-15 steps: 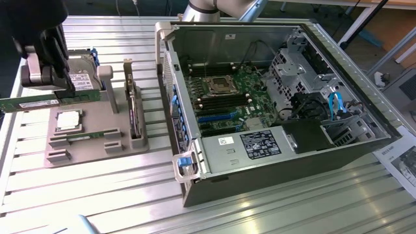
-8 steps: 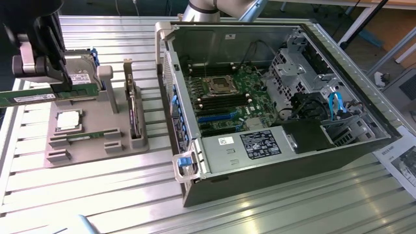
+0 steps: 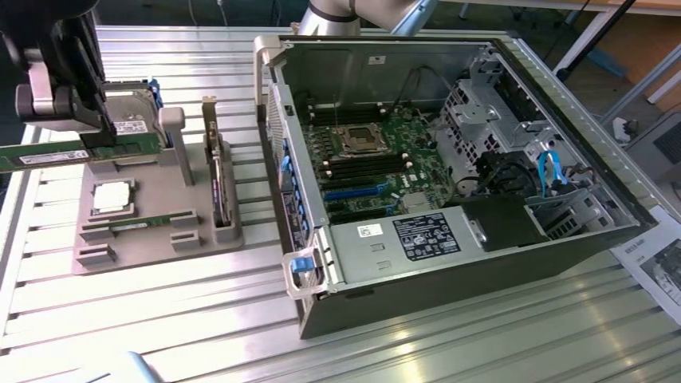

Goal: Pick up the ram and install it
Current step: 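Pick up the ram and move it above insertion slot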

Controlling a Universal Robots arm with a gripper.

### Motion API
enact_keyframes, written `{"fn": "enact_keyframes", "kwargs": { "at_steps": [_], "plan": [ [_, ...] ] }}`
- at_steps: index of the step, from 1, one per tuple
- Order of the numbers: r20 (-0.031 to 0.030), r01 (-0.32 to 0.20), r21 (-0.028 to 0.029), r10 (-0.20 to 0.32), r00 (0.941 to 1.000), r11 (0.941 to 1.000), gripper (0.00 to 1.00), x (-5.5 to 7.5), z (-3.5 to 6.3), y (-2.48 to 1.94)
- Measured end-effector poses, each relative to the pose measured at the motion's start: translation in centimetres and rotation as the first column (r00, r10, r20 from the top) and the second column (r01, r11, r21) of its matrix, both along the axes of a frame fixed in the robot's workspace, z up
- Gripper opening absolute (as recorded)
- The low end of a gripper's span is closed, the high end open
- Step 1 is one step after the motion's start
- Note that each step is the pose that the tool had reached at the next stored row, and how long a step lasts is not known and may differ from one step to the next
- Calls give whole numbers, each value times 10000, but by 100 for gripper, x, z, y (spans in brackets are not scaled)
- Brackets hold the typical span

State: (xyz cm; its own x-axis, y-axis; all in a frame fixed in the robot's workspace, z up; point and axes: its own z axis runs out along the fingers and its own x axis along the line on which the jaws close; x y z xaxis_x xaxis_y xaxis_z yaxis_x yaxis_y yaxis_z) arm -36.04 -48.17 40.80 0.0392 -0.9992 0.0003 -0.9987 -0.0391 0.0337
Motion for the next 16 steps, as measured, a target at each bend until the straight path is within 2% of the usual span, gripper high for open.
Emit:
{"fn": "enact_keyframes", "kwargs": {
  "at_steps": [4,9,13,15,16],
  "plan": [
    [0,1,0,-1,10000,10000,12,58,-1,-3],
    [-3,1,0,-1,10000,10000,12,207,-1,-6],
    [-13,0,1,0,10000,10000,12,404,-1,-12],
    [-26,1,1,-1,10000,10000,12,580,-1,-17],
    [-29,1,0,-1,10000,10000,12,623,-1,-18]
  ]
}}
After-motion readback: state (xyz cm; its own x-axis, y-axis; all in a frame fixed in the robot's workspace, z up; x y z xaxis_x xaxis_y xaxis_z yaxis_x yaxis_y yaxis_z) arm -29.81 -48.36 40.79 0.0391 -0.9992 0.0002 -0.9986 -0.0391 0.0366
